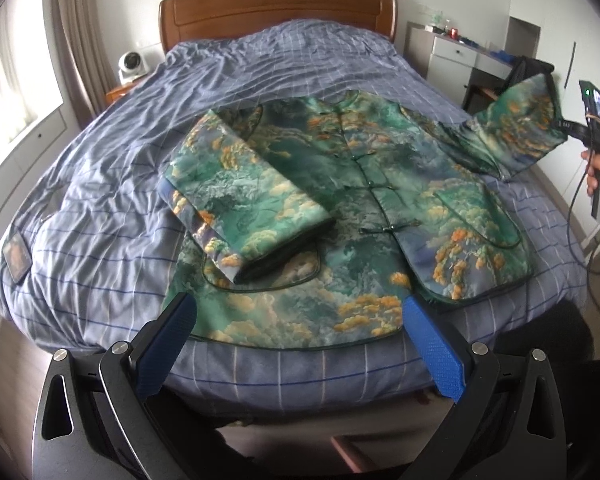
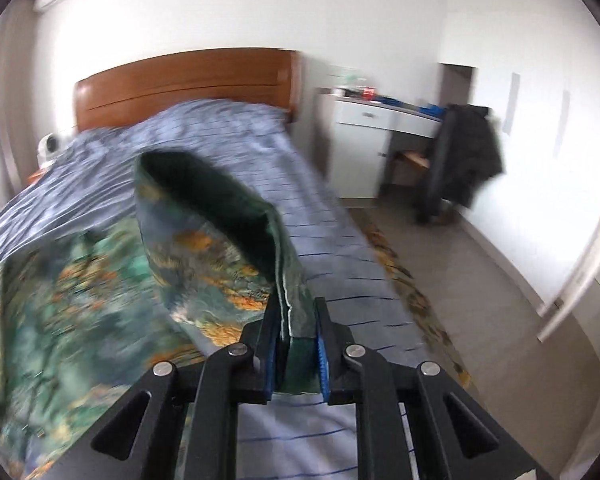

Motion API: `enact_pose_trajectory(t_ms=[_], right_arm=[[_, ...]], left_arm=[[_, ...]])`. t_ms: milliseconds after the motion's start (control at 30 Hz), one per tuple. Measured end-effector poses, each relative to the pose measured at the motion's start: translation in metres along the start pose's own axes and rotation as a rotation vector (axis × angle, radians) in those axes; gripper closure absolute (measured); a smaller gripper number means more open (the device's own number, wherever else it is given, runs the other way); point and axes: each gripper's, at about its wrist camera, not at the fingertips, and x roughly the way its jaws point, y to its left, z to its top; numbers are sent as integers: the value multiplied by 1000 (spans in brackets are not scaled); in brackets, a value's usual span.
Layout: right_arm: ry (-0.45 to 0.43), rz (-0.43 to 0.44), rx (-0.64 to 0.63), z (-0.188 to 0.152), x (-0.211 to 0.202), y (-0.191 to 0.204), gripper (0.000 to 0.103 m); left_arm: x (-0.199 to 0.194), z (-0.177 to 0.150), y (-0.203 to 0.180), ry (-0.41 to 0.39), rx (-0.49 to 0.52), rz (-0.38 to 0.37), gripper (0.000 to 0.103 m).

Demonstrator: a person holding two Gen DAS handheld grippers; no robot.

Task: Fold large clothes
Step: 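Grasp the folded jacket sleeve with the right tool and lift it open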

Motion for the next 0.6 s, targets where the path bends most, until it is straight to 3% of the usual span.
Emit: enact_pose_trajectory(t_ms=[200, 433, 467, 533, 600], right_arm=[[57, -118, 117, -9, 42, -63, 88], [157, -184, 208, -35, 78, -112, 86], [179, -197, 223, -41, 83, -120, 83], [199, -254, 240, -52, 87, -127, 63], [193, -296, 251, -69, 79, -135, 57]], left_arm=[[2, 1, 6, 7, -22, 7, 0], [0, 3, 0, -2, 14, 43, 0], [-1, 3, 1, -6, 17, 49, 0], [0, 4, 4, -17, 22, 73, 0], [5, 6, 11, -17, 18, 83, 0]])
